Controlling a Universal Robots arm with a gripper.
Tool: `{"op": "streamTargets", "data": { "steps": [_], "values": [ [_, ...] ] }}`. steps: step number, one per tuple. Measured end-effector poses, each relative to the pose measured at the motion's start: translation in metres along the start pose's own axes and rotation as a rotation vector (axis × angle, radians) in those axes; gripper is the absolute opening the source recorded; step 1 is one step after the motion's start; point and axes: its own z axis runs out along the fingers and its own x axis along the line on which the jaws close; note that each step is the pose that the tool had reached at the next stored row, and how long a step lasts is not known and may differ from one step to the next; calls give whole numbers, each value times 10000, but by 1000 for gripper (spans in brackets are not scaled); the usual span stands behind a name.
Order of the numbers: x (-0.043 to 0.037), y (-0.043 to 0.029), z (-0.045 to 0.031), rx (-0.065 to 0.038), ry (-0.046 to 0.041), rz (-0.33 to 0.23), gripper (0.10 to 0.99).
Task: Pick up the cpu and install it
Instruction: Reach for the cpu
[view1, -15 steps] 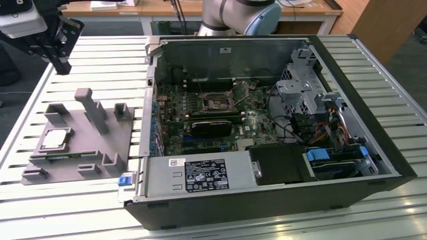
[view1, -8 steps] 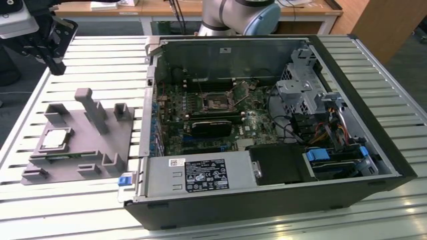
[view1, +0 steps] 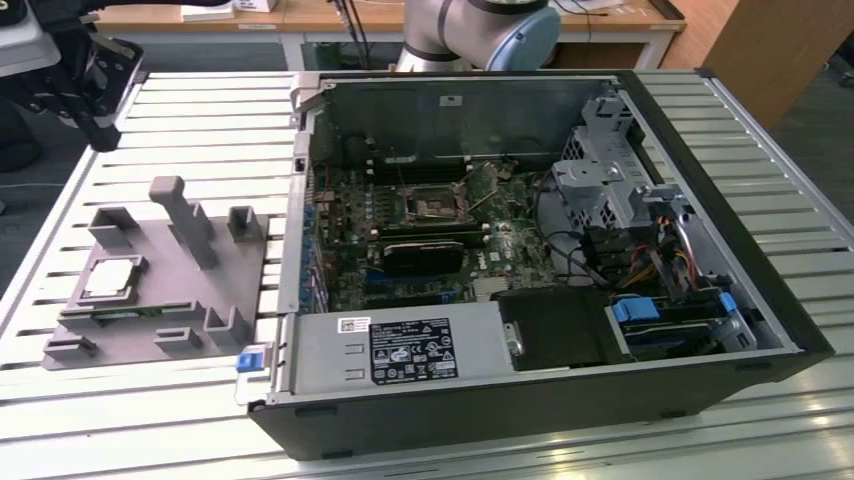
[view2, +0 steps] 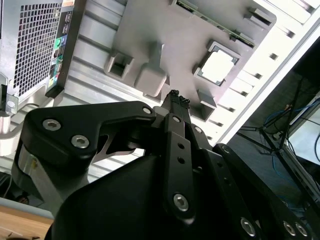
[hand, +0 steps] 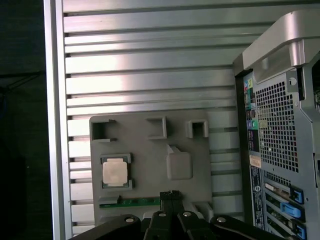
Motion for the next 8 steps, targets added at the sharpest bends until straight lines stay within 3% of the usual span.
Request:
{"op": "streamTargets", "data": {
  "steps": [8],
  "values": [
    [94,-7,4,0,3,1,106]
  ]
}}
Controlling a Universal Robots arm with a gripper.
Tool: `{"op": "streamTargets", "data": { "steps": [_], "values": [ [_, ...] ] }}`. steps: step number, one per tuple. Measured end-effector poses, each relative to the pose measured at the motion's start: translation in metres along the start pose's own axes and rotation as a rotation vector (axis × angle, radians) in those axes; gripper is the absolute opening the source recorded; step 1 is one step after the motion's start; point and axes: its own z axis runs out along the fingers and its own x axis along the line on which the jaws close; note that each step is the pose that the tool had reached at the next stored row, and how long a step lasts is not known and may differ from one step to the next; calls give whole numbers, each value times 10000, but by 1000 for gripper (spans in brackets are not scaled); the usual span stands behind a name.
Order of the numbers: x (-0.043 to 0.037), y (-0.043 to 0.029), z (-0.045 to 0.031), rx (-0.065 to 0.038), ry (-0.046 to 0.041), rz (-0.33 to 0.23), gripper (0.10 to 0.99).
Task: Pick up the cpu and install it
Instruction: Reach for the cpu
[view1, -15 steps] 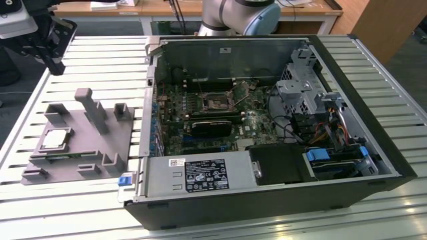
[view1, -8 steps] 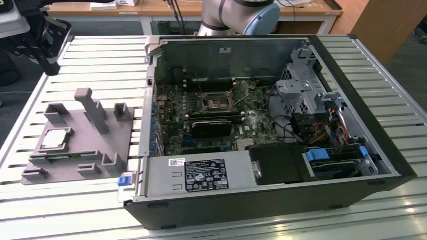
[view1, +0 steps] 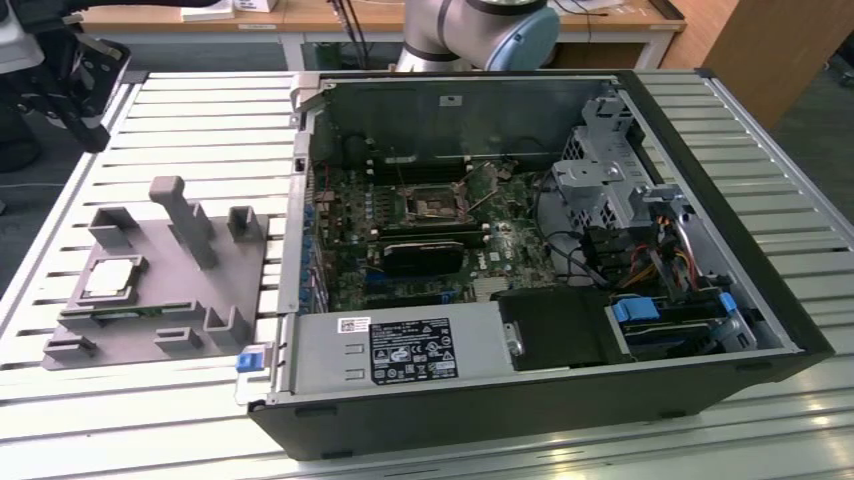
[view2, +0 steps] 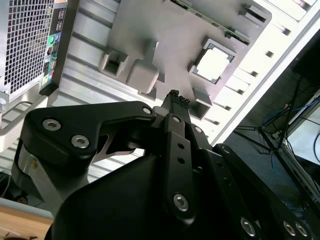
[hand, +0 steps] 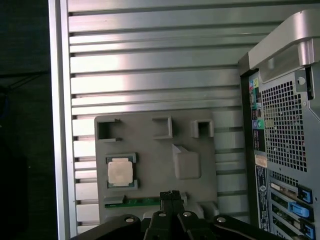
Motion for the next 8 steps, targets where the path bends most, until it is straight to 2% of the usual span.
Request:
{"op": "streamTargets", "data": {
  "steps": [8],
  "values": [
    [109,-9,4,0,0,0,106]
  ]
}}
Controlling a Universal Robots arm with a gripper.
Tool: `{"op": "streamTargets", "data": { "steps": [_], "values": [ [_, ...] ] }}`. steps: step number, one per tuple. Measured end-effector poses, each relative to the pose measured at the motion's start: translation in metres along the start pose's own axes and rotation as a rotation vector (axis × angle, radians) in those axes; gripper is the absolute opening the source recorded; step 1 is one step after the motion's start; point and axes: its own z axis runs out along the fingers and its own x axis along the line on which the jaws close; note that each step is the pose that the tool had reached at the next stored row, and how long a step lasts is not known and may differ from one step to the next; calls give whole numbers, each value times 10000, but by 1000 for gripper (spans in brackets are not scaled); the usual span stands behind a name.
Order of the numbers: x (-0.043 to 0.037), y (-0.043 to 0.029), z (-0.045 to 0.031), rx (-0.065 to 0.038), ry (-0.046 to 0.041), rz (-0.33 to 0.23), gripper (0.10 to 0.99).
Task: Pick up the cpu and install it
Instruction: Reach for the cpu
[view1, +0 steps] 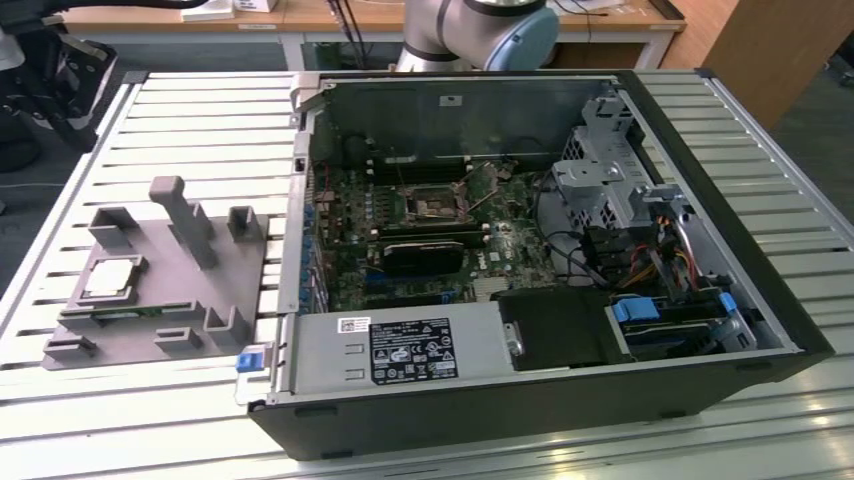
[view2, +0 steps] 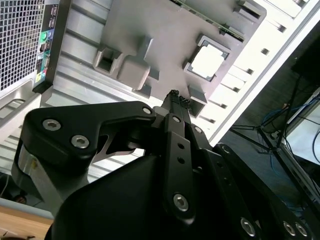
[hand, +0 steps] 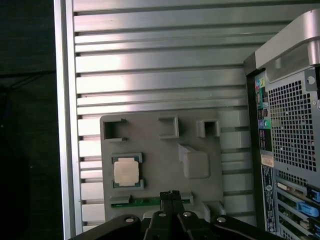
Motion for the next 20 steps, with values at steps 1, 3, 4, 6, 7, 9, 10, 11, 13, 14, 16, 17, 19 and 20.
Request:
{"op": "streamTargets", "data": {
  "steps": [1,3,4,6,7,9,10,11,13,14,16,17,19,20],
  "values": [
    [18,-2,0,0,1,0,106],
    [58,-4,1,1,1,0,106],
    [78,-6,2,0,0,0,106],
    [115,-9,3,0,0,0,106],
    [133,-10,4,0,1,0,106],
    [172,-13,5,0,0,0,106],
    [196,-15,5,0,0,0,106],
    [226,-17,5,1,1,1,106],
    [284,-22,9,-1,0,0,106],
    [315,-25,10,-1,0,0,106],
    [382,-33,13,0,0,0,106],
    [417,-40,14,0,1,0,106],
    [471,-52,18,0,0,0,106],
    [493,-55,19,0,1,0,106]
  ]
}}
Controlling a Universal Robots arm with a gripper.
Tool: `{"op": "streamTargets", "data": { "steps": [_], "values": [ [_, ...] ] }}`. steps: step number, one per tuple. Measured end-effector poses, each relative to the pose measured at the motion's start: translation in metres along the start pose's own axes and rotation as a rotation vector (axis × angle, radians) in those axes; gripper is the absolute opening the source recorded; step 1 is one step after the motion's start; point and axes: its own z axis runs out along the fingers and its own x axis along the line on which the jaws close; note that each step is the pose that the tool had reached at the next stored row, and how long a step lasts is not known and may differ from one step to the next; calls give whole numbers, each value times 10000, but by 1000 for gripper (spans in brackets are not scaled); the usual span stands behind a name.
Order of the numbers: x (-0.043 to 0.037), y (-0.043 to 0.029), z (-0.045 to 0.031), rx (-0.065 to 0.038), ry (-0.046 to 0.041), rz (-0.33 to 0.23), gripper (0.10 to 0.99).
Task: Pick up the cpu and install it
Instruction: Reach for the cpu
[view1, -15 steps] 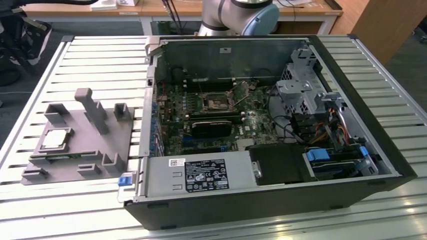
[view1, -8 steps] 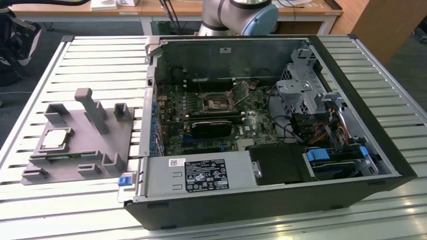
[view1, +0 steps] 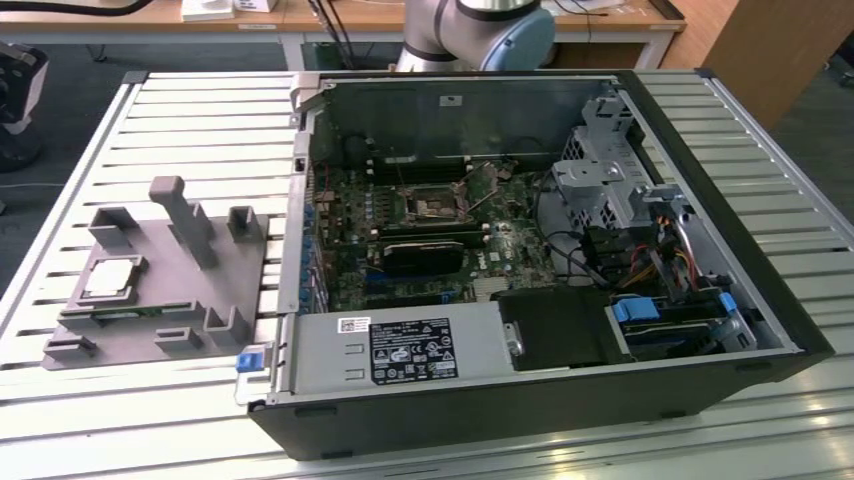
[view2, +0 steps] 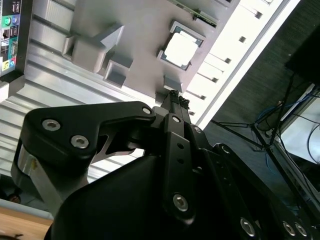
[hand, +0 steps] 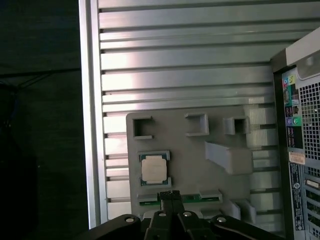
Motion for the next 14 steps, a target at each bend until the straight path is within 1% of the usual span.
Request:
{"op": "streamTargets", "data": {
  "steps": [6,14],
  "values": [
    [85,-7,2,0,0,1,106],
    [168,-14,4,0,0,1,106]
  ]
}}
